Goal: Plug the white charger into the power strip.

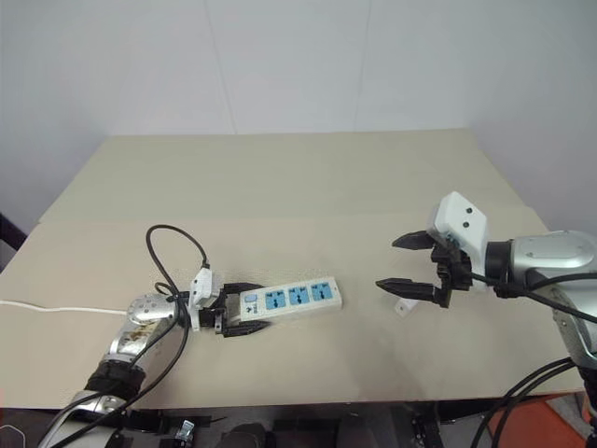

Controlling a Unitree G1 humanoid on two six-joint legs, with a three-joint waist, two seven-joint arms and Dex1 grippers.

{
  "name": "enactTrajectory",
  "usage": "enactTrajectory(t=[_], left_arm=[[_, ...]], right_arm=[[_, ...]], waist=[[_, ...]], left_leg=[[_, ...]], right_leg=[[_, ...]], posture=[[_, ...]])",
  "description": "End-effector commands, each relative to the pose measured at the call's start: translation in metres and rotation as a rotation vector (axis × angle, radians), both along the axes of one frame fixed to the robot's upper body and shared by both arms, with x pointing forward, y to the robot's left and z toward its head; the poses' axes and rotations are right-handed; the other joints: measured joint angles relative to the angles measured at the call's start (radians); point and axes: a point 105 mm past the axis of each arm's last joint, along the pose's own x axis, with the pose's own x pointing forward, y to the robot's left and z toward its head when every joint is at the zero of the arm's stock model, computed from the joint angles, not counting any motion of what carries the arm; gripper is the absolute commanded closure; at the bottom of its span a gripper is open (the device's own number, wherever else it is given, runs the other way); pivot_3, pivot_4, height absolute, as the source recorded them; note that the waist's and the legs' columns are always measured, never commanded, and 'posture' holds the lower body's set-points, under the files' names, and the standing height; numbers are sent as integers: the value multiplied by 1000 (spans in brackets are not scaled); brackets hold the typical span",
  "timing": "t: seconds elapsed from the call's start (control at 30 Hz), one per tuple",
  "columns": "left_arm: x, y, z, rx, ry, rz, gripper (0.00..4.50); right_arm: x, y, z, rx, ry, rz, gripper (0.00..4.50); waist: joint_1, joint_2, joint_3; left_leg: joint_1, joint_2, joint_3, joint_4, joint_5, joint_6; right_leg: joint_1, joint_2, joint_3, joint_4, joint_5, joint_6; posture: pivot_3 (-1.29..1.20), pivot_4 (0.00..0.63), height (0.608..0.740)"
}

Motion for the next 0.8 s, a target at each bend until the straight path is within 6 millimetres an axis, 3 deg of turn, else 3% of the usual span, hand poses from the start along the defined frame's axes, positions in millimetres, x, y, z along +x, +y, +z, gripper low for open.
enactTrajectory(t=[0.03, 0.3, 0.43, 0.6, 0.8], left_arm=[[-10, 0, -21, 72, 63, -37, 1204], [-6, 1, -12, 86, -17, -74, 1204], [-1, 1, -3, 93, -52, -123, 1204], [0, -2, -5, 86, -43, -145, 1204], [-2, -8, -5, 79, -28, -172, 1204]], right_arm=[[0, 3, 11, -1, -36, 18, 0], [4, 3, 11, -23, -37, 34, 0], [2, -9, -1, -340, -95, 182, 0], [-7, -19, -13, -614, -79, 433, 0], [3, -18, -31, -812, -98, 600, 0]], waist=[[0, 0, 0], [2, 0, 0], [1, 0, 0], [-3, 0, 0], [-4, 0, 0]], left_leg=[[0, 0, 0, 0, 0, 0], [0, 0, 0, 0, 0, 0], [0, 0, 0, 0, 0, 0], [-1, 0, 0, 0, 0, 0], [0, 0, 1, 0, 0, 0]], right_leg=[[0, 0, 0, 0, 0, 0], [0, 0, 0, 0, 0, 0], [-1, 0, 0, 0, 0, 0], [-1, 0, 0, -1, -1, 1], [-1, 0, 0, 0, -1, 2]], posture=[[0, 150, 740], [0, 150, 740], [0, 150, 740], [0, 150, 740], [0, 150, 740]])
